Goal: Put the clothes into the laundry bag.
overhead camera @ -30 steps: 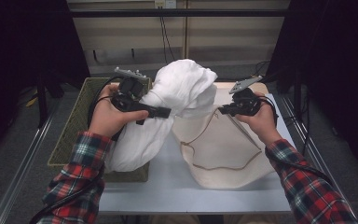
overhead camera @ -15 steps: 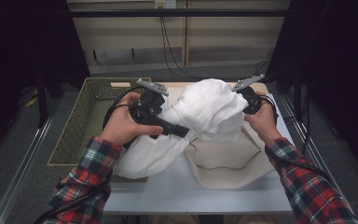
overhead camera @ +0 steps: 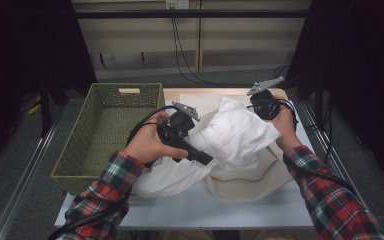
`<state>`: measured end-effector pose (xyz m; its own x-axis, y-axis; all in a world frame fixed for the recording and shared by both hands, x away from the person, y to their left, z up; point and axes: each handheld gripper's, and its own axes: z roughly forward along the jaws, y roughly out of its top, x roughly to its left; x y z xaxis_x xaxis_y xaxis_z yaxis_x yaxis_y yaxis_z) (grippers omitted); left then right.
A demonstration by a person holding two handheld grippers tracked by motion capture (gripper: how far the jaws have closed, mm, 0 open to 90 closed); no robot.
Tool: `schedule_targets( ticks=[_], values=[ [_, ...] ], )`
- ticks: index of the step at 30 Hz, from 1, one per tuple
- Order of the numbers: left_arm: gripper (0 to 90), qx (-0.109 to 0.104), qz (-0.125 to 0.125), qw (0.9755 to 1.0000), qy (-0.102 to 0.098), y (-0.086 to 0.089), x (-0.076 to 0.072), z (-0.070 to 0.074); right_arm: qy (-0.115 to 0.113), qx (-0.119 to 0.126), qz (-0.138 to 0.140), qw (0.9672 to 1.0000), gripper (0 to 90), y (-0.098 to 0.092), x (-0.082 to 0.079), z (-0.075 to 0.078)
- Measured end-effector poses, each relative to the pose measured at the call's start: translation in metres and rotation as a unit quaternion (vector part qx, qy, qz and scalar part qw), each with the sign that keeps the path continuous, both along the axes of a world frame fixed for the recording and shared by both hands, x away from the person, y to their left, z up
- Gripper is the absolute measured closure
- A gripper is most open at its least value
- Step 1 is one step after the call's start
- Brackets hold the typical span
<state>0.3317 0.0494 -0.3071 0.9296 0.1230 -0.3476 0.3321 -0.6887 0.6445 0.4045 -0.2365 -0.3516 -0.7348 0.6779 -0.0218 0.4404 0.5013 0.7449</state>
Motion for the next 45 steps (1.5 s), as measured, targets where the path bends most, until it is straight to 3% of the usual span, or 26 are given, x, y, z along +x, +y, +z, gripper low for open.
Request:
schedule_targets(
  ticks=[8,13,18,21,23,27,30,31,33,36,40,45],
  values=[
    [52.8,0.031,0.008,0.9995,-0.002,-0.007,0.001,-0.01,-0.009,0.006,-0.005,0.9999,88.1,-0.007,-0.002,0.006],
    [52.8,0.064,0.01,0.9979,-0.005,-0.011,0.002,-0.015,-0.012,0.004,-0.004,0.9999,88.1,-0.01,-0.003,0.011],
    [52.7,0.086,0.029,0.9959,-0.008,-0.016,0.004,-0.019,-0.021,0.001,-0.001,0.9998,88.1,-0.008,-0.006,0.016],
    [52.7,0.09,0.057,0.9942,-0.012,-0.018,0.007,-0.021,-0.02,0.002,0.0,0.9998,88.1,-0.007,-0.007,0.018],
    [52.7,0.101,0.072,0.9921,-0.018,-0.017,0.01,-0.019,-0.021,0.002,-0.001,0.9998,88.2,-0.007,-0.008,0.019],
    [52.9,0.102,0.115,0.9878,-0.024,-0.013,0.016,-0.019,-0.025,0.0,-0.006,0.9997,88.2,-0.008,-0.009,0.023],
    [53.2,0.108,0.145,0.9828,-0.036,-0.011,0.02,-0.018,-0.028,0.003,-0.003,0.9996,88.3,-0.01,-0.009,0.025],
    [53.2,0.108,0.15,0.9822,-0.034,-0.011,0.021,-0.018,-0.03,0.001,-0.005,0.9995,88.3,-0.01,-0.01,0.026],
    [53.3,0.104,0.143,0.9838,-0.031,-0.011,0.021,-0.018,-0.031,0.001,-0.006,0.9995,88.3,-0.011,-0.01,0.028],
    [53.4,0.1,0.11,0.9883,-0.033,-0.014,0.016,-0.017,-0.032,0.003,-0.007,0.9995,88.3,-0.012,-0.01,0.027],
    [53.4,0.089,0.049,0.9944,-0.031,-0.022,0.005,-0.012,-0.027,0.008,-0.007,0.9996,88.3,-0.011,-0.007,0.024],
    [53.2,0.094,0.012,0.9952,-0.026,-0.034,-0.003,-0.01,-0.025,0.013,-0.004,0.9996,88.3,-0.004,-0.004,0.02]
  ],
)
